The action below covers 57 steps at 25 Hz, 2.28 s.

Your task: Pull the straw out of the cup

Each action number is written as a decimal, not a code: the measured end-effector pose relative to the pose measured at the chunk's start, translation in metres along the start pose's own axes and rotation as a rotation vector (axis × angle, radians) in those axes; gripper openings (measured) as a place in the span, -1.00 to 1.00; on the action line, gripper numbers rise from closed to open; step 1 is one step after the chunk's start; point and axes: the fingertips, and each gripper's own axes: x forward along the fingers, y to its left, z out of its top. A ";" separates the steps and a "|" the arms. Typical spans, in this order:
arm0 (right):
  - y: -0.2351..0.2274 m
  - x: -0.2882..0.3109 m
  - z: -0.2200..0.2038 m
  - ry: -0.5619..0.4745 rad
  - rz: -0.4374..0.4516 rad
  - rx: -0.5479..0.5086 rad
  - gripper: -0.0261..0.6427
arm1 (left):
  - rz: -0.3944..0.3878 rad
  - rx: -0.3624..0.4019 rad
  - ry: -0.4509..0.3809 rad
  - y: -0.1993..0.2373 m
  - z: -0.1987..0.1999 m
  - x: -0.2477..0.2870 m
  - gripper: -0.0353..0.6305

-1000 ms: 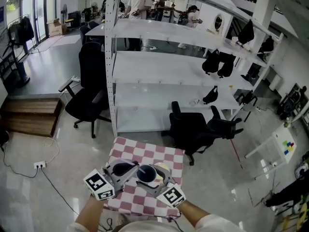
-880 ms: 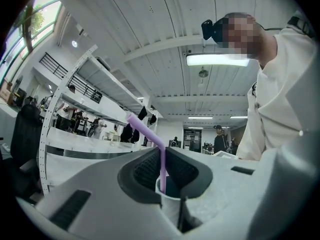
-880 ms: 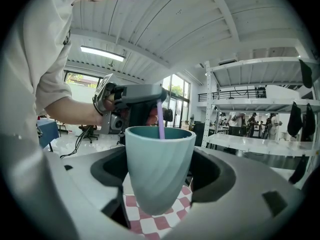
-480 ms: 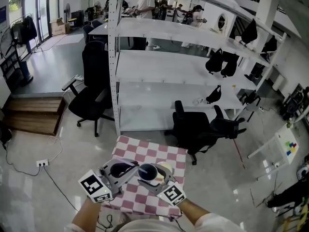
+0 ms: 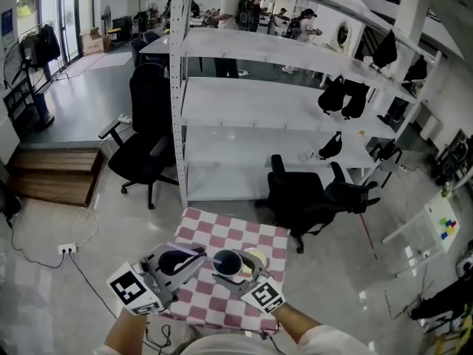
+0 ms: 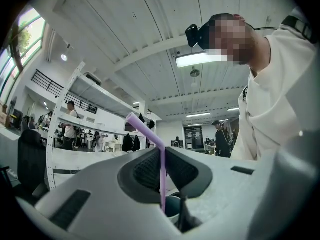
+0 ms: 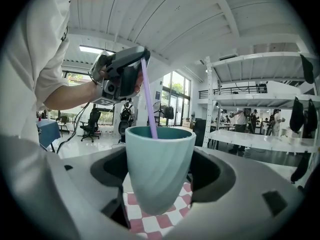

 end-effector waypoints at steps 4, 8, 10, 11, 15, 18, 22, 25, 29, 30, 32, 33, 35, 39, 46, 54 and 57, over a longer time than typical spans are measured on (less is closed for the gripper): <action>-0.001 0.001 0.000 0.001 0.001 0.004 0.20 | 0.013 0.021 -0.005 -0.002 0.013 -0.008 -0.81; 0.000 0.002 0.000 0.000 0.001 0.007 0.20 | 0.043 0.044 -0.011 0.001 0.024 -0.021 -0.81; 0.001 0.003 -0.001 -0.001 0.001 0.007 0.21 | 0.060 0.059 -0.010 0.004 0.026 -0.029 -0.80; 0.000 0.004 -0.001 -0.001 0.002 0.006 0.20 | 0.068 0.065 -0.011 0.006 0.027 -0.033 -0.81; 0.000 0.005 -0.002 -0.002 0.003 0.007 0.20 | 0.094 0.072 -0.009 0.011 0.028 -0.042 -0.80; 0.001 0.006 -0.001 -0.006 0.004 0.009 0.21 | 0.104 0.069 -0.011 0.012 0.029 -0.047 -0.80; 0.002 0.005 0.000 0.002 0.003 0.010 0.21 | 0.111 0.074 -0.016 0.012 0.033 -0.050 -0.81; 0.002 0.005 0.000 0.002 0.003 0.008 0.21 | 0.118 0.077 -0.014 0.014 0.032 -0.051 -0.80; 0.002 0.003 0.002 -0.003 0.003 0.002 0.21 | 0.135 0.075 0.003 0.019 0.022 -0.052 -0.80; 0.002 0.003 0.003 -0.005 0.003 0.000 0.21 | 0.140 0.071 0.009 0.021 0.018 -0.052 -0.80; 0.002 0.002 0.004 -0.009 0.004 -0.002 0.21 | 0.151 0.060 0.017 0.025 0.010 -0.053 -0.80; 0.002 0.002 0.005 -0.011 0.004 0.001 0.21 | 0.156 0.054 0.021 0.027 0.007 -0.054 -0.80; 0.001 0.001 0.007 -0.014 0.002 0.005 0.21 | 0.166 0.046 0.028 0.031 0.001 -0.055 -0.80; -0.002 -0.002 0.011 -0.022 0.000 0.007 0.21 | 0.173 0.042 0.031 0.035 -0.005 -0.054 -0.80; -0.006 -0.006 0.019 -0.034 -0.013 0.013 0.20 | 0.187 0.035 0.049 0.041 -0.021 -0.054 -0.80; -0.010 -0.013 0.024 -0.042 -0.020 0.004 0.20 | 0.204 0.015 0.067 0.047 -0.042 -0.055 -0.80; -0.008 -0.014 0.027 -0.048 -0.017 -0.003 0.20 | 0.208 0.012 0.075 0.046 -0.048 -0.055 -0.80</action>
